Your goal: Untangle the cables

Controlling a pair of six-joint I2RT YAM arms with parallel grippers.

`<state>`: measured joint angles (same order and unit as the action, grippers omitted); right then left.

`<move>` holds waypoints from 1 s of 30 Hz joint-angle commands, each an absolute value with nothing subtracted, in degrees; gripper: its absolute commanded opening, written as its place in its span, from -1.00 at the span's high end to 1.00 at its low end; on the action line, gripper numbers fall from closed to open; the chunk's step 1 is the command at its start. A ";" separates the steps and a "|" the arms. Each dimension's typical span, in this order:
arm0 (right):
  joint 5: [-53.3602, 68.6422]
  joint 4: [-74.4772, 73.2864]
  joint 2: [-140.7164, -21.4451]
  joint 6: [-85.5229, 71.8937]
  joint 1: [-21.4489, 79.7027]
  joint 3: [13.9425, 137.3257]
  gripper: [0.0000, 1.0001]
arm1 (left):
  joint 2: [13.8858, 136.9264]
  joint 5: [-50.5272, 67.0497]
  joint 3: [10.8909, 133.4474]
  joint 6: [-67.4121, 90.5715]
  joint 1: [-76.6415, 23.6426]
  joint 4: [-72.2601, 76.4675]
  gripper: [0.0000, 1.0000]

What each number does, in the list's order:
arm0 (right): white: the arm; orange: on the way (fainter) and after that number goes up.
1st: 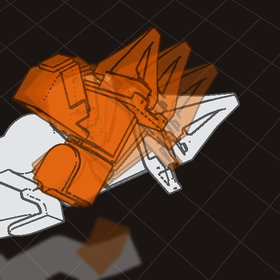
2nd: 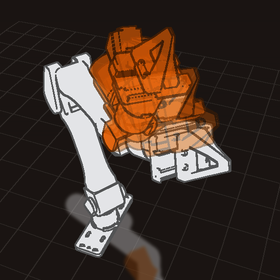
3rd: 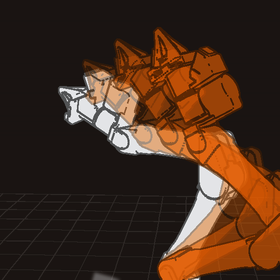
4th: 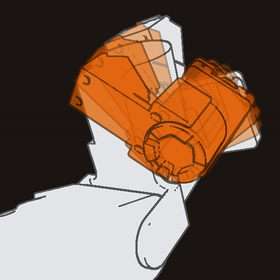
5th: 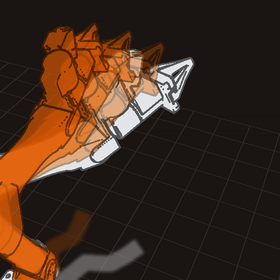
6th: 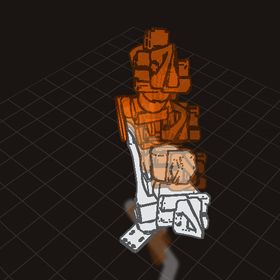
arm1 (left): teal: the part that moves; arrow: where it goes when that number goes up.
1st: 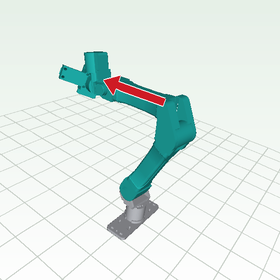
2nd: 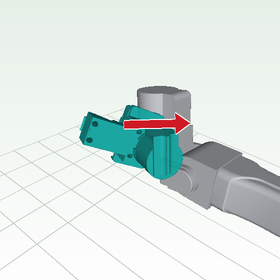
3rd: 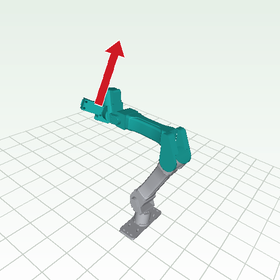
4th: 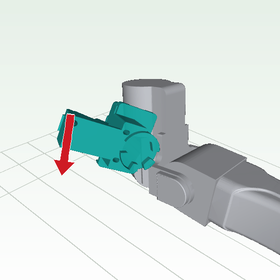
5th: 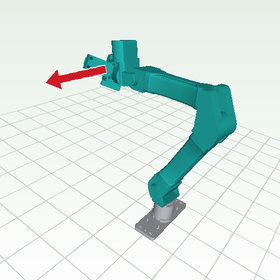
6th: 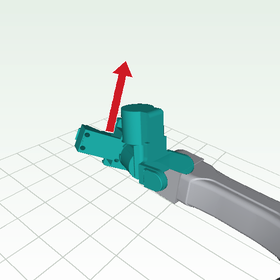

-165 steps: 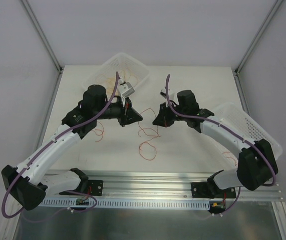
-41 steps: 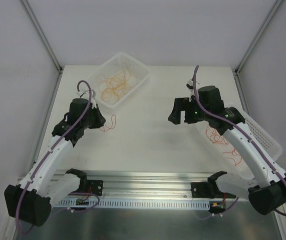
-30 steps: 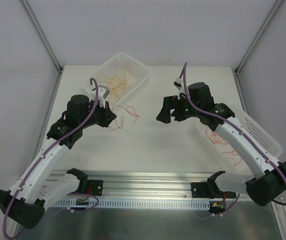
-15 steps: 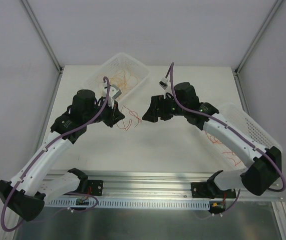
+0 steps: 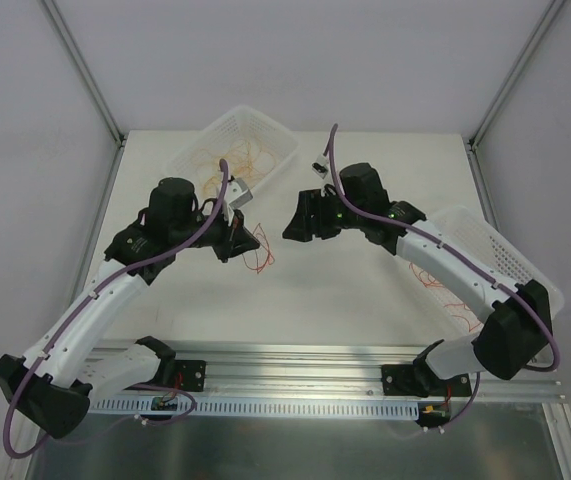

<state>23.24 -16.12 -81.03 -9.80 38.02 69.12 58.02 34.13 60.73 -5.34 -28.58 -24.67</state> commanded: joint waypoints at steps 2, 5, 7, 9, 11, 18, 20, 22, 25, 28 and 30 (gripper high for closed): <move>23.20 -15.03 -82.00 -8.96 37.97 71.89 -0.37 | 58.09 40.60 63.37 -7.47 -29.27 -24.00 1.00; 23.64 -15.03 -83.23 -9.49 38.06 71.98 -0.32 | 58.36 42.36 63.46 -7.38 -29.44 -24.08 1.00; 23.55 -15.12 -83.76 -9.75 38.06 71.90 -0.24 | 58.45 42.63 63.63 -7.12 -29.62 -24.08 1.00; 23.38 -15.38 -84.11 -10.02 37.97 71.81 -0.19 | 58.45 42.71 63.89 -7.03 -29.71 -24.00 1.00; 23.03 -15.99 -84.64 -9.93 37.97 71.37 -0.13 | 58.53 42.80 64.25 -6.94 -29.97 -24.08 1.00; 24.86 -15.03 -86.04 -11.07 37.97 70.23 0.04 | 59.15 42.89 65.48 -6.59 -31.38 -23.99 1.00; 25.66 -14.50 -86.39 -11.51 37.97 70.31 0.06 | 59.32 42.72 65.39 -6.59 -31.64 -23.99 1.00; 26.54 -14.41 -86.40 -11.51 38.06 70.40 0.09 | 59.15 42.63 65.30 -6.59 -31.73 -23.99 1.00; 27.07 -14.50 -86.40 -11.43 38.06 70.22 0.10 | 59.33 42.54 65.39 -6.59 -31.99 -23.99 1.00; 27.77 -14.50 -86.57 -11.51 38.06 69.79 0.12 | 59.50 42.54 65.65 -6.68 -32.08 -23.91 1.00; 28.30 -14.50 -87.10 -11.95 38.06 69.52 0.16 | 59.68 42.45 66.00 -6.68 -32.34 -23.99 1.00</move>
<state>25.91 -16.43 -86.65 -11.16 38.02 69.52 59.46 40.51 63.51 -5.58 -31.62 -24.82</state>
